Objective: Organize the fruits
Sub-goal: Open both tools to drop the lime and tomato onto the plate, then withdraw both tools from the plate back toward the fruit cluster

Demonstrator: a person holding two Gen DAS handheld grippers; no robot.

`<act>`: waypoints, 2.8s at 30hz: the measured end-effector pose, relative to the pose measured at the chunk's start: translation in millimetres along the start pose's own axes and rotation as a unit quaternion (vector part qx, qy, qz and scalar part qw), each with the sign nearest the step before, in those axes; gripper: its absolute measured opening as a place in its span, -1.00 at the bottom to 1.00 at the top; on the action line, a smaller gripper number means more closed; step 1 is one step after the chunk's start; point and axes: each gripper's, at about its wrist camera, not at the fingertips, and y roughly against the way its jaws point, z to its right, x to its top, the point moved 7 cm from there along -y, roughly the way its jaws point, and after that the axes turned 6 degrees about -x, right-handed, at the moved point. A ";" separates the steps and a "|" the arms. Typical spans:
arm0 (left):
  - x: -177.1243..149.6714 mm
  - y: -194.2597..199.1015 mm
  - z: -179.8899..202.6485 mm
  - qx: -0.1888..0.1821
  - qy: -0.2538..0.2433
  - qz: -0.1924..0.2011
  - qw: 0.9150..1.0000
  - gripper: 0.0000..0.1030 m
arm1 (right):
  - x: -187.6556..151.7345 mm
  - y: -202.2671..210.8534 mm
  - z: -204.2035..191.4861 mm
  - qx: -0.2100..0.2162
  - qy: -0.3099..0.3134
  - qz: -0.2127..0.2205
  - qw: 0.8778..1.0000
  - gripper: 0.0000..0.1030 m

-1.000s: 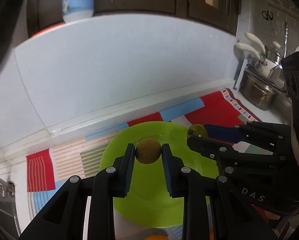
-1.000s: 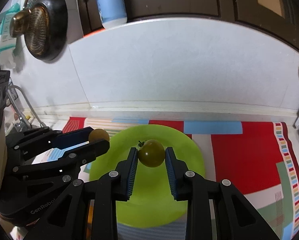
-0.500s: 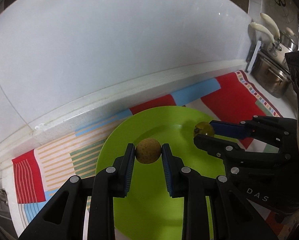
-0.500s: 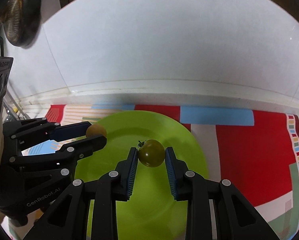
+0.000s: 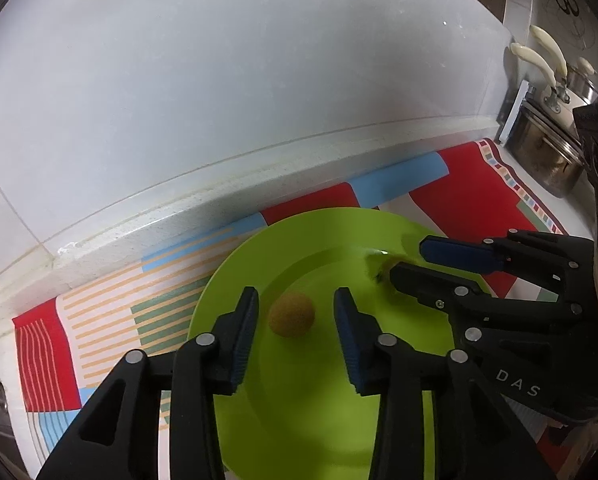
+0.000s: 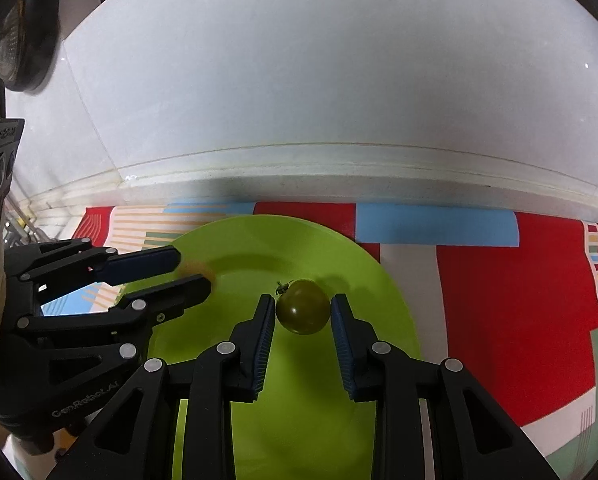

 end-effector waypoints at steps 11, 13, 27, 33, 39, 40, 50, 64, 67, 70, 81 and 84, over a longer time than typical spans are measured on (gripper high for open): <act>-1.9 47.3 0.1 0.040 0.012 0.037 0.998 0.07 | 0.1 36.2 2.7 -0.014 -0.009 0.030 0.999 -0.31; -2.0 60.0 3.5 0.048 0.008 0.048 0.998 0.14 | -0.6 46.7 1.7 -0.012 -0.009 0.037 0.999 -0.31; -17.3 142.6 17.9 0.082 0.032 0.117 0.989 0.46 | -16.9 118.3 -11.2 -0.002 -0.010 0.077 0.997 -0.23; -32.5 174.1 22.3 0.095 0.044 0.137 0.985 0.68 | -26.5 148.4 -21.9 0.002 -0.007 0.092 0.996 -0.18; -47.0 205.7 24.5 0.114 0.051 0.158 0.979 0.85 | -36.5 175.2 -29.4 -0.004 -0.007 0.107 0.994 0.05; -50.4 210.6 25.0 0.117 0.052 0.160 0.979 0.87 | -38.4 179.1 -30.8 -0.004 -0.009 0.109 0.994 0.05; -81.0 236.4 26.9 0.143 0.059 0.170 0.973 0.93 | -61.5 204.5 -35.2 -0.029 -0.014 0.119 0.992 0.25; -119.9 254.0 28.5 0.165 0.055 0.174 0.969 0.99 | -94.2 222.0 -43.1 -0.041 -0.024 0.121 0.992 0.25; -127.5 254.6 28.1 0.166 0.055 0.170 0.970 0.99 | -101.5 220.4 -47.4 -0.036 -0.027 0.111 0.993 0.25; -135.4 254.6 28.5 0.164 0.052 0.167 0.971 0.99 | -109.4 218.1 -50.5 -0.036 -0.027 0.101 0.994 0.25; -161.7 234.9 32.4 0.142 0.034 0.137 0.980 0.98 | -136.8 207.5 -54.0 -0.048 -0.027 0.075 0.996 0.25; -165.6 227.8 32.3 0.142 0.024 0.130 0.981 0.98 | -142.0 204.6 -53.4 -0.055 -0.023 0.071 0.996 0.25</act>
